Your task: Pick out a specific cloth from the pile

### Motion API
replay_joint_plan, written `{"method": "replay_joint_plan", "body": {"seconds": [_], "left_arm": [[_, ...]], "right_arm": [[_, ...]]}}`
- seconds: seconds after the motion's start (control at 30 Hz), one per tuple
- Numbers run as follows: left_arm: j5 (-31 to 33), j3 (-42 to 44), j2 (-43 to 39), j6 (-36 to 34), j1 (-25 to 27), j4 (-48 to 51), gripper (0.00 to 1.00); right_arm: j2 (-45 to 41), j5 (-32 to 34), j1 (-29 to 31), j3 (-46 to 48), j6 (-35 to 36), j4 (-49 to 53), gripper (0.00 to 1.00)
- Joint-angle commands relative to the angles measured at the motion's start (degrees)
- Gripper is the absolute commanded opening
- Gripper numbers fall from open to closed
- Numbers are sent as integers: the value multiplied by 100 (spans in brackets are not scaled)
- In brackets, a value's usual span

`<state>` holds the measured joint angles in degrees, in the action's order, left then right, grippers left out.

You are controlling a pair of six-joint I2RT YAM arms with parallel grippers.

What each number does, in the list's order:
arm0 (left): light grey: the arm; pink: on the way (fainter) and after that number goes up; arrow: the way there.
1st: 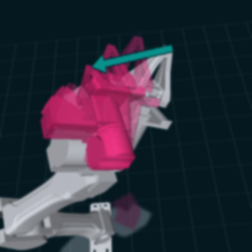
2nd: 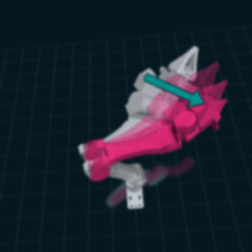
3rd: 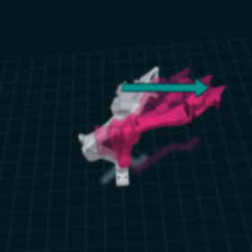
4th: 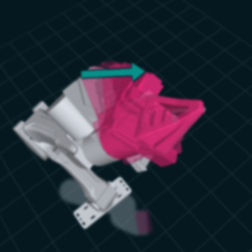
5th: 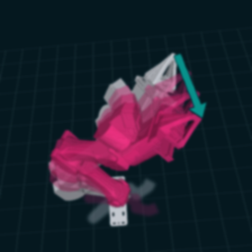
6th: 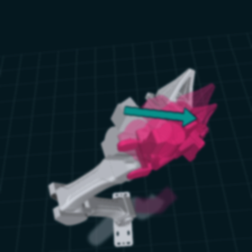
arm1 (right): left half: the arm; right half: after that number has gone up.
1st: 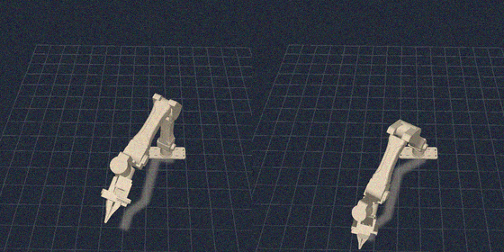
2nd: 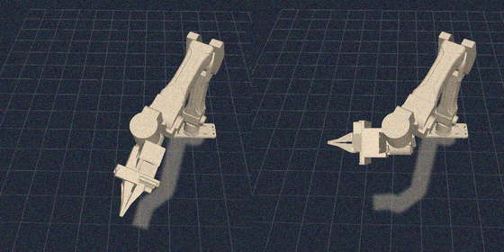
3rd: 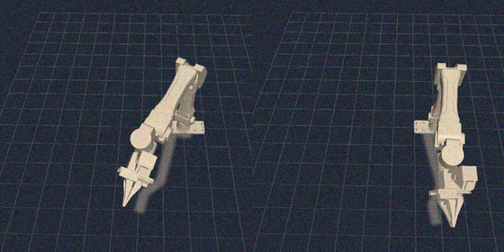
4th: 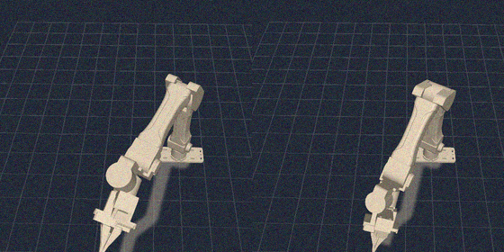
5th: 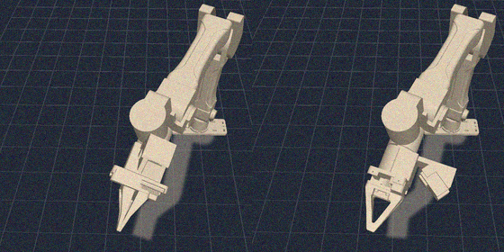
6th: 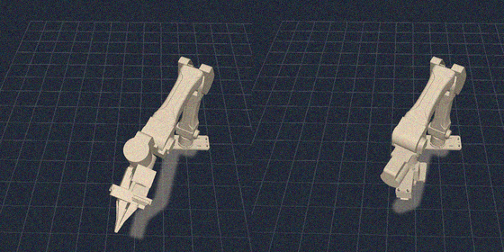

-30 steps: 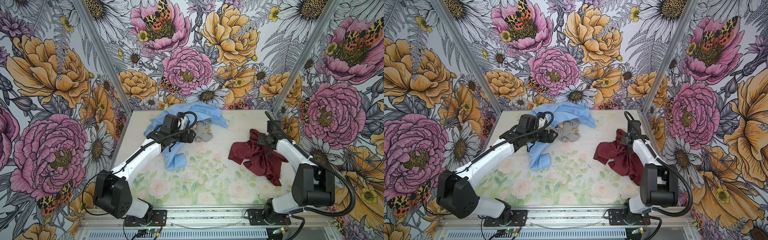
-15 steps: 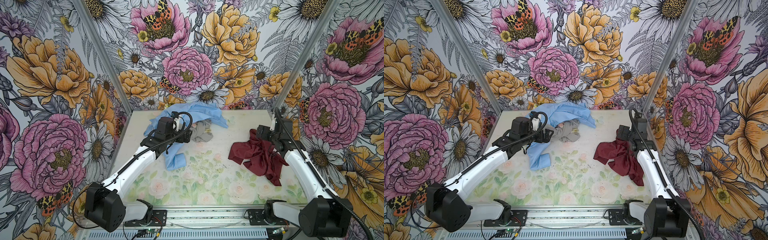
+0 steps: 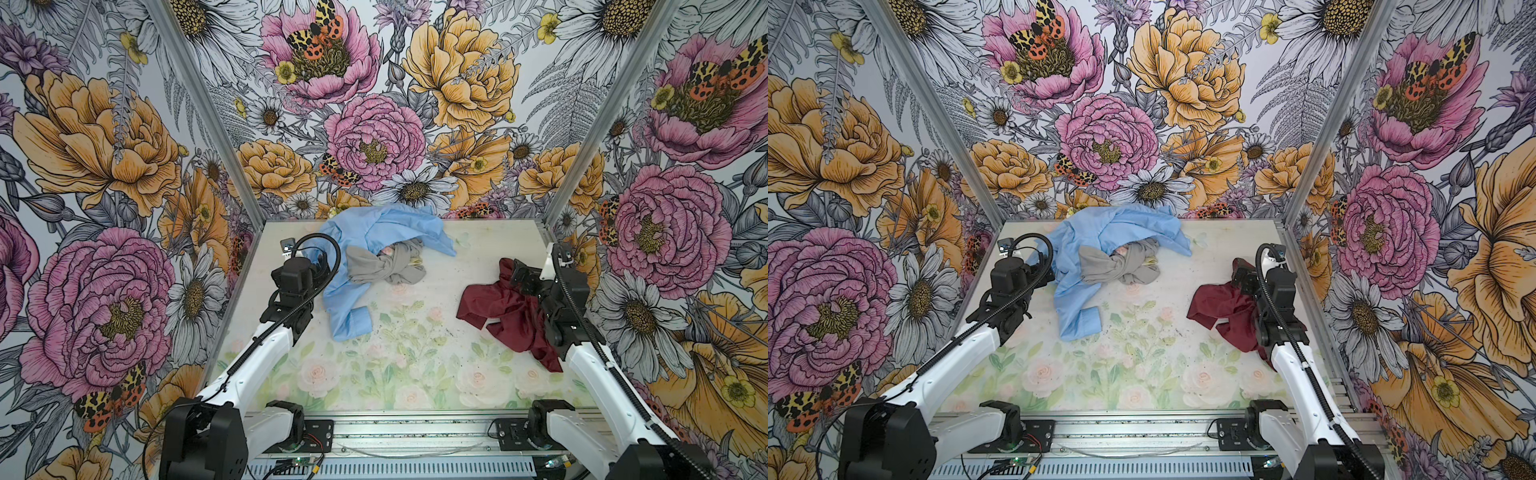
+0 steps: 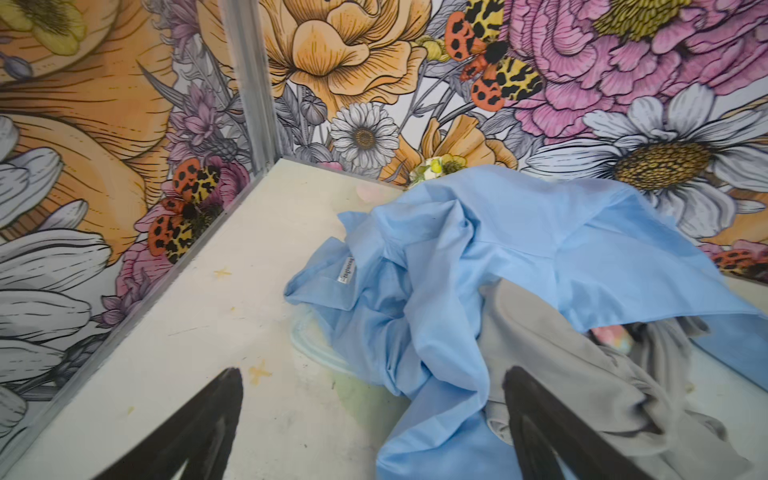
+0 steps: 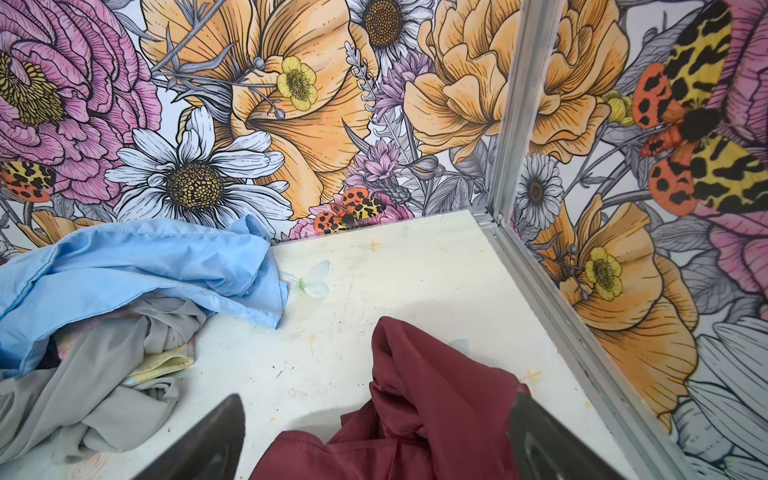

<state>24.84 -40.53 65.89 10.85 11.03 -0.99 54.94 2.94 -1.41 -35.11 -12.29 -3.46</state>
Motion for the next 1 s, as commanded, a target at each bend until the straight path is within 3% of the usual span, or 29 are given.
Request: {"method": "replay_joint_plan", "body": {"seconds": [0.0, 0.23, 0.37, 0.57, 0.97], "left_arm": [[591, 59, 203, -393, -107, -638, 99], [692, 448, 247, -707, -221, -1340, 99], [190, 677, 437, -839, -385, -1971, 99], [-566, 694, 951, -1020, -533, -2159, 99], [-1245, 1393, 1540, -1094, -980, -3720, 99]], "right_arm": [[61, 161, 18, 187, 130, -965, 99], [-48, 341, 18, 772, 328, -1660, 100], [-7, 473, 9, 1128, 325, -2145, 100], [194, 572, 1, 1400, 350, -2616, 100], [793, 644, -4, 1480, 441, -3049, 99]]}}
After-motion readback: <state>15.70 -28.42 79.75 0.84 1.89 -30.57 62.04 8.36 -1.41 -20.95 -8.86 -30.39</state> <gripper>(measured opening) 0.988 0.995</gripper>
